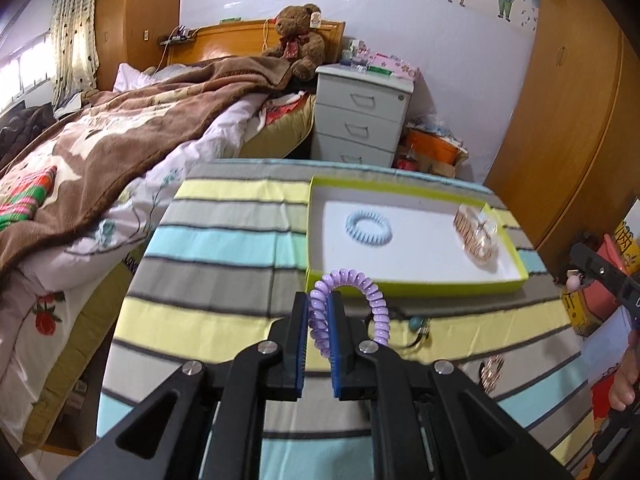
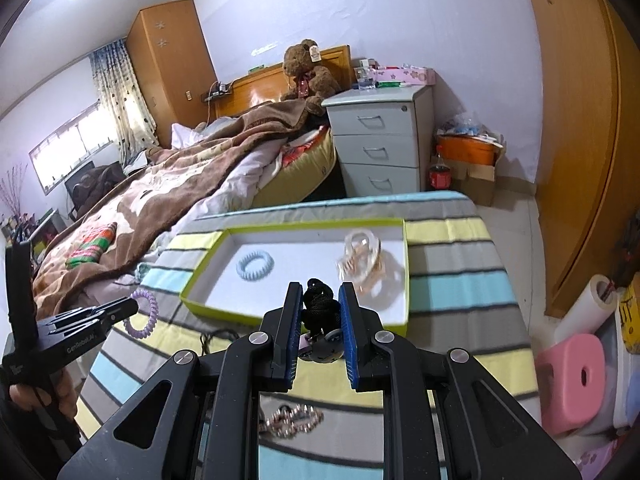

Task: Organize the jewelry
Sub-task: 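Carry both items into the green box while the left gripper releases the lilac coil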

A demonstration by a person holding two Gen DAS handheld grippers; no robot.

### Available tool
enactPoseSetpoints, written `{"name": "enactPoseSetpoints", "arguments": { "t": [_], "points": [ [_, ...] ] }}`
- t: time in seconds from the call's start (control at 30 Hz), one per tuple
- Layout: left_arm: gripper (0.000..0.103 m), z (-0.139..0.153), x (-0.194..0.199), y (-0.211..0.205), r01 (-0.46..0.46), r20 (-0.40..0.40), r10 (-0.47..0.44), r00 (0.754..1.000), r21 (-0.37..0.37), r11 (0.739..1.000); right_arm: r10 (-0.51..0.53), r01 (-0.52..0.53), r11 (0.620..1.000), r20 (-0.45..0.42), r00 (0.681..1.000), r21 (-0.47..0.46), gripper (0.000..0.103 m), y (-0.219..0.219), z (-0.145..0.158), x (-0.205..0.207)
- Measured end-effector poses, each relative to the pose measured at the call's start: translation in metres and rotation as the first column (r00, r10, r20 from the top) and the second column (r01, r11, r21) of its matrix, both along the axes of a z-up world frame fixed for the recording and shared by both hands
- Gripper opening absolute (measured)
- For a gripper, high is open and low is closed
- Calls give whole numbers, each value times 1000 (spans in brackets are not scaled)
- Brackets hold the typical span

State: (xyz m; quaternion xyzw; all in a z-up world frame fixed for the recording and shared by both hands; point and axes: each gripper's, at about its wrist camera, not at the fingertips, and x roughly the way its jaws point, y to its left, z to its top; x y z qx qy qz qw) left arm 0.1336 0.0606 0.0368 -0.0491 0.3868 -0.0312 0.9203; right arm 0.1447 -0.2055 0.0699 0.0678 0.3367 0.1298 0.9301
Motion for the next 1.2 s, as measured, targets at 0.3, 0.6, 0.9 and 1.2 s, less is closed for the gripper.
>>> {"name": "enactPoseSetpoints", "arguments": {
  "t": [0.3, 0.6, 0.9, 1.2],
  "points": [
    [10, 15, 32, -11, 37, 25, -36, 999, -8, 999, 57, -56, 998, -26, 998, 42, 19, 13, 10, 50],
    [10, 2, 70, -20, 55, -11, -55, 998, -37, 998, 115, -98, 988, -141, 983, 118, 19, 26, -14, 111],
    [10, -26, 99, -27, 59, -75, -62, 995, -40, 997, 111, -91, 991, -235, 966, 94, 19, 37, -48, 159],
    [10, -56, 119, -29, 44, -145, -50, 988, -42, 998, 118, -113, 993, -297, 947, 34, 19, 52, -77, 182]
  ]
}}
